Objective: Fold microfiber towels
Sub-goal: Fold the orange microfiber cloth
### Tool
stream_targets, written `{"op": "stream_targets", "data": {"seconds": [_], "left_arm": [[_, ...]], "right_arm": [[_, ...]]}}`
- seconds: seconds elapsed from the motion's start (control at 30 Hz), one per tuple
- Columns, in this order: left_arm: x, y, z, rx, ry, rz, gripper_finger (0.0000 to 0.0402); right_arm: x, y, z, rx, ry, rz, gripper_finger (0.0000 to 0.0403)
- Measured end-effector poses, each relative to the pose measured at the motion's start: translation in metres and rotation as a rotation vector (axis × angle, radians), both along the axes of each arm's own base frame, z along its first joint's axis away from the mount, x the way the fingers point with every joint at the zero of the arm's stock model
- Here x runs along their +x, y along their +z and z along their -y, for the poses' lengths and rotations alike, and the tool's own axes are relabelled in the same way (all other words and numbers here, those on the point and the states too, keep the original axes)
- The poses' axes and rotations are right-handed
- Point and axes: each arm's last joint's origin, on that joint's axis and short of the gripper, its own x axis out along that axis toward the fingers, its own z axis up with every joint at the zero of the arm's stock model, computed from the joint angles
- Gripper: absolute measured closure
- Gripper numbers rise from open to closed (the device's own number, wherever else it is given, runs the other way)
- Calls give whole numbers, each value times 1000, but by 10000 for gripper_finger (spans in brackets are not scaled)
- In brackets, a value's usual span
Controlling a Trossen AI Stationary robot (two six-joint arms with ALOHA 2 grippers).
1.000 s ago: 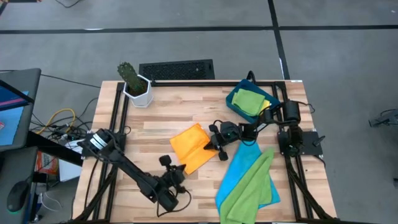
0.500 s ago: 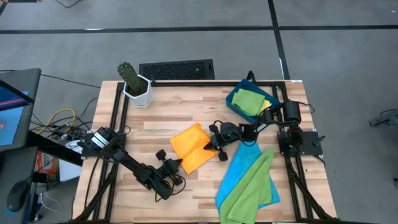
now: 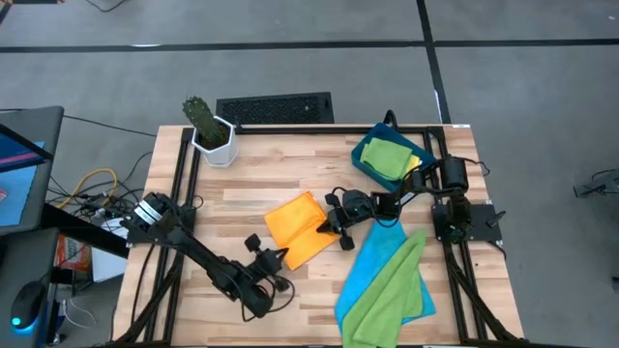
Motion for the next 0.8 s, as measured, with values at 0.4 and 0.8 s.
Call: {"op": "stream_targets", "data": {"seconds": [0.4, 0.8], "left_arm": [[24, -65, 3, -66, -7, 52, 401], [28, -65, -5, -124, 5, 30, 401]], "right_arm": [[1, 4, 0, -7, -10, 27, 378], [7, 48, -4, -87, -127, 211, 380]]}}
